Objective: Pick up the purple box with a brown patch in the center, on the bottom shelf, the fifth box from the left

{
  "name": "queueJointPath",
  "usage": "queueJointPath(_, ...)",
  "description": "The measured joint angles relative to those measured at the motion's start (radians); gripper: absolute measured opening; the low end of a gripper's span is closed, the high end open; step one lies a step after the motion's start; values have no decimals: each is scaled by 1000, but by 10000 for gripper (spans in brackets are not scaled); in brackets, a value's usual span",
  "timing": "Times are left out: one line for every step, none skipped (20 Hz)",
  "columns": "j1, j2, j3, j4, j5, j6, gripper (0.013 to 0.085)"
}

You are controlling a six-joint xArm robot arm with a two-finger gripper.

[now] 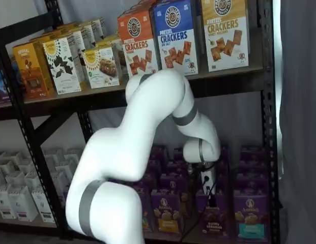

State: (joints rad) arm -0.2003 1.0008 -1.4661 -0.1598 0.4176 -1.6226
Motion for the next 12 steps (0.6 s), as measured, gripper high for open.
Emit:
queueJointPath(0, -2, 0, -19, 9, 17, 290)
queueJointPath(0, -5, 0, -31, 16, 27, 290)
queueJointPath(0, -7, 0, -33, 24, 29, 290)
queueJointPath(0, -10, 1, -28, 32, 25, 290)
queueJointPath(1, -14, 5, -23, 36, 22, 290)
queueJointPath(1, -19, 11, -21, 34, 20, 290)
queueJointPath(2, -24, 19, -16, 30, 16, 290)
queueJointPath(3, -30, 25, -8, 31, 10, 290)
queueJointPath(4, -36, 33, 4, 30, 1, 290)
queueJointPath(6, -43, 44, 22, 28, -14, 290)
queueJointPath(8, -52, 57, 50, 21, -38, 290)
queueJointPath(10, -62, 74, 93, 15, -73, 290)
